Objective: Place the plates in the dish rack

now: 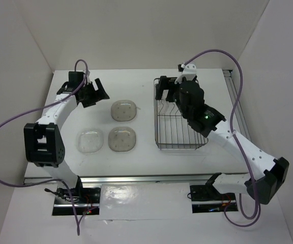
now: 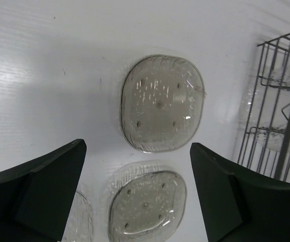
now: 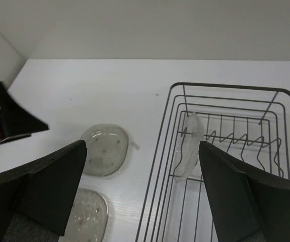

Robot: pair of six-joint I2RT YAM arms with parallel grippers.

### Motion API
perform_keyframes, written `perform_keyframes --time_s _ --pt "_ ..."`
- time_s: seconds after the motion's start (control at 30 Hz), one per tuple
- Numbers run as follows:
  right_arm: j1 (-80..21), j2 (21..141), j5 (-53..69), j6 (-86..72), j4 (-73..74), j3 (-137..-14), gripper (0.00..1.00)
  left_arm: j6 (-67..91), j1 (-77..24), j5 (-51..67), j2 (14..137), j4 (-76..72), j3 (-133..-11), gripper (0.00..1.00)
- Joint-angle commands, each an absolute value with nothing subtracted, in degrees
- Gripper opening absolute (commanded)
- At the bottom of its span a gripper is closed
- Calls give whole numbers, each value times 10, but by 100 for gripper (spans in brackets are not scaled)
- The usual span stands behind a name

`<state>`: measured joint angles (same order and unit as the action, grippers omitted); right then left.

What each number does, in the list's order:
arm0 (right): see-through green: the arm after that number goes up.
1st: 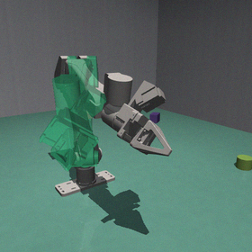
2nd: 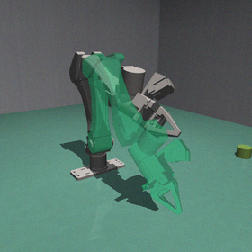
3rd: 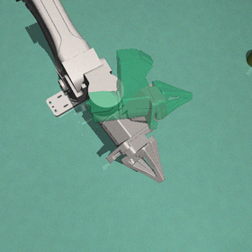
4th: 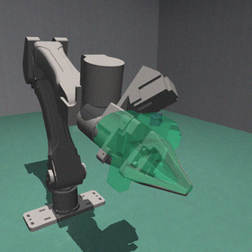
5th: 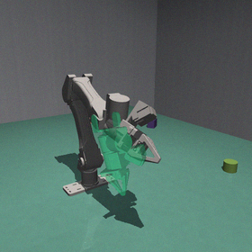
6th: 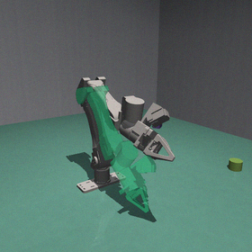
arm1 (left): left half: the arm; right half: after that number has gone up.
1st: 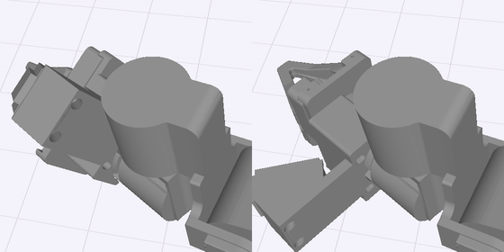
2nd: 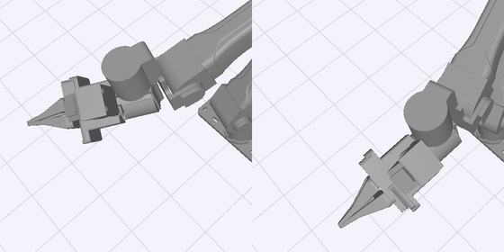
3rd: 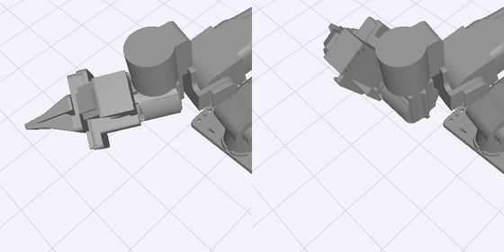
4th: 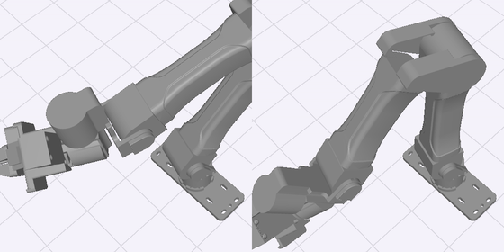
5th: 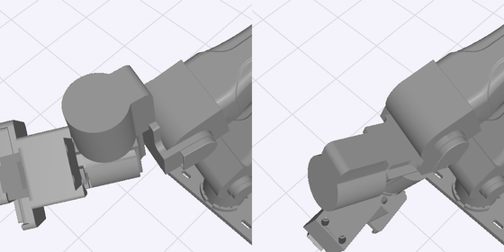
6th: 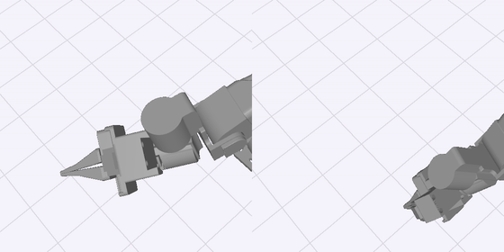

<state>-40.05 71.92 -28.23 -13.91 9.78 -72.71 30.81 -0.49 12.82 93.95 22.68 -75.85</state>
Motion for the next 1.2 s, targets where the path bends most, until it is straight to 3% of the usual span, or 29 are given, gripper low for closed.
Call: perform_keyframes --time_s 0.0,0.23,0.4,0.83,1.0,1.13,1.17 --pt "-400 686 -178 -110 80 -697 99 280 -7 124 978 214 -800 96" --pt "-400 643 -168 -103 79 -650 99 280 -32 130 1048 200 -798 95" --pt "-400 631 -168 -116 72 -634 99 269 -87 47 1080 207 -836 95" --pt "-400 607 -163 -116 83 -628 99 284 -87 4 1105 221 -836 91" --pt "-400 602 -163 -121 76 -622 99 284 -87 27 1150 221 -841 79" --pt "-395 602 -168 -121 76 -622 99 289 -87 19 1164 221 -841 79" --pt "-395 597 -168 -121 76 -622 99 289 -87 12 1165 228 -846 75"
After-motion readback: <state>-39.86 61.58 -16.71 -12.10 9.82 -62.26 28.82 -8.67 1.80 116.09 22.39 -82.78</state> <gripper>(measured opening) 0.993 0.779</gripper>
